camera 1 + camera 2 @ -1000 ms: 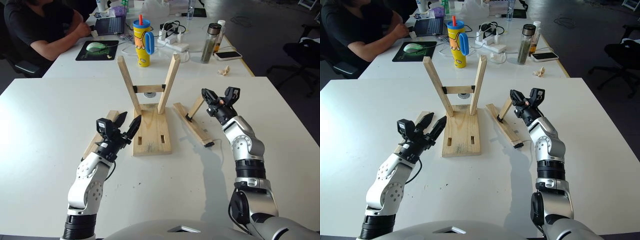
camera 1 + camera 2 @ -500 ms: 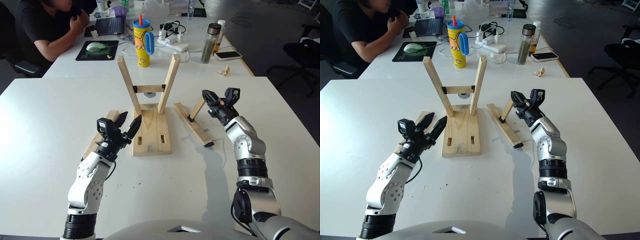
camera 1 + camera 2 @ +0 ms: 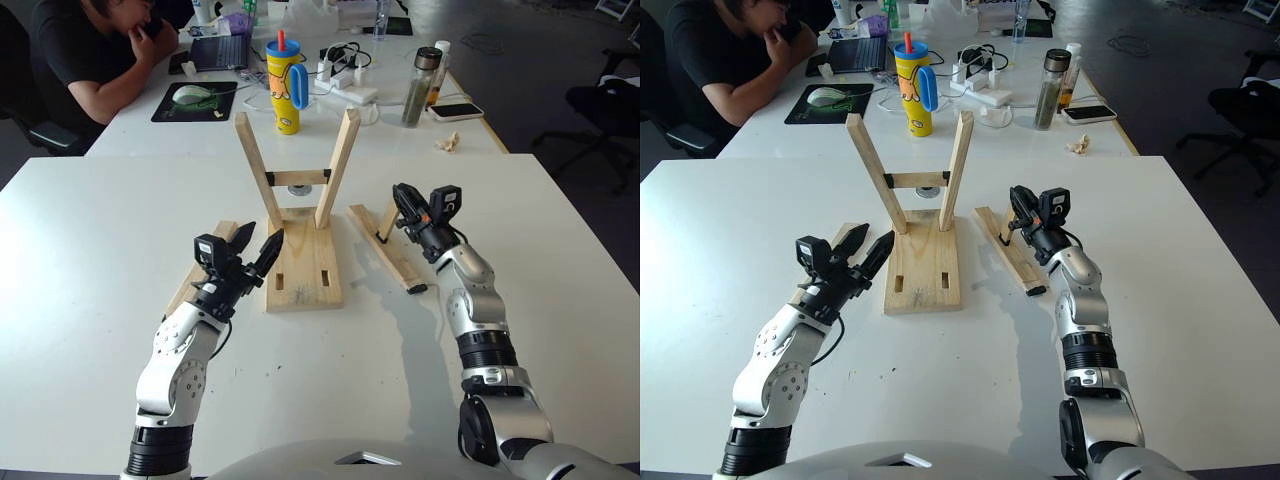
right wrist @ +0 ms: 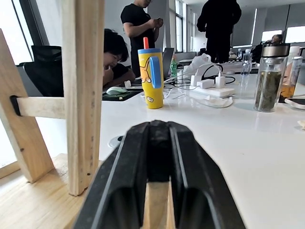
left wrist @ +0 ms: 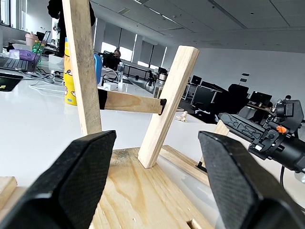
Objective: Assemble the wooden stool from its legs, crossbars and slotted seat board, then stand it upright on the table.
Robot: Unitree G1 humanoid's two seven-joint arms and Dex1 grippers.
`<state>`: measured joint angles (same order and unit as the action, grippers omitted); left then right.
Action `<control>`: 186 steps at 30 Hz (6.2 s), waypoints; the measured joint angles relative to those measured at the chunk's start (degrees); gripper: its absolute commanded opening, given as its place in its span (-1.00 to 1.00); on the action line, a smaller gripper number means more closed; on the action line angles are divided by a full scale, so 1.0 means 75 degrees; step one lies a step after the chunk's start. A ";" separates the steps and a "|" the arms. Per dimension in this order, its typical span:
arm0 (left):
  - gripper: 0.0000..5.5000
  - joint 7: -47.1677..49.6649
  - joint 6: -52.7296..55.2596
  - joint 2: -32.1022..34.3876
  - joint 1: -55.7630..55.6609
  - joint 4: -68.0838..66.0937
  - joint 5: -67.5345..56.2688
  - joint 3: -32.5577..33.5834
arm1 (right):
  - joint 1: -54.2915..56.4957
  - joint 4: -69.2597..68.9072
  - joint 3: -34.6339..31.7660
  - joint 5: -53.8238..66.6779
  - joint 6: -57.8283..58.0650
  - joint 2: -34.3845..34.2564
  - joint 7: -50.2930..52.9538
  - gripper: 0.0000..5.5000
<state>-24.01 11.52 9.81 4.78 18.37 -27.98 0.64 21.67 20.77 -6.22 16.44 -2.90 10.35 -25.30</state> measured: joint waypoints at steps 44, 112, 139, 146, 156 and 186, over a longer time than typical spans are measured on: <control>0.17 0.0022 -0.0124 -0.0135 -0.0117 -0.0261 0.0141 -0.0012 | 0.2141 -0.2423 -0.0051 0.0254 0.2545 0.0354 0.1141 -0.93; 0.24 0.0519 -0.0911 -0.0376 -0.0538 -0.1196 0.0923 0.0208 | 0.0050 -0.2396 -0.0743 -0.0316 0.4903 0.2487 0.0666 -0.80; 0.96 -0.0318 -0.0225 -0.0212 -0.0864 -0.1336 0.0089 0.0358 | -0.0210 -0.2778 0.1054 0.0255 0.7410 0.2324 -0.0696 0.17; 0.96 -0.0349 -0.0110 -0.0207 -0.0961 -0.1368 0.0095 0.0325 | -0.0135 -0.1828 0.1350 -0.0140 0.6788 0.2038 -0.0549 0.12; 0.96 -0.0352 -0.0113 -0.0202 -0.1016 -0.1476 0.0160 0.0367 | -0.0135 -0.1594 0.1416 -0.0544 0.6210 0.1946 -0.0422 -0.25; 0.64 -0.1086 0.1835 0.0184 -0.2216 -0.1419 -0.1411 0.0755 | 0.2423 -0.3089 -0.2421 0.4840 0.7468 0.2630 -0.1359 -0.25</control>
<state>-32.16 25.29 11.19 -11.84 7.73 -38.56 6.30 39.85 -2.39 -24.38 52.75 53.11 30.08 -35.50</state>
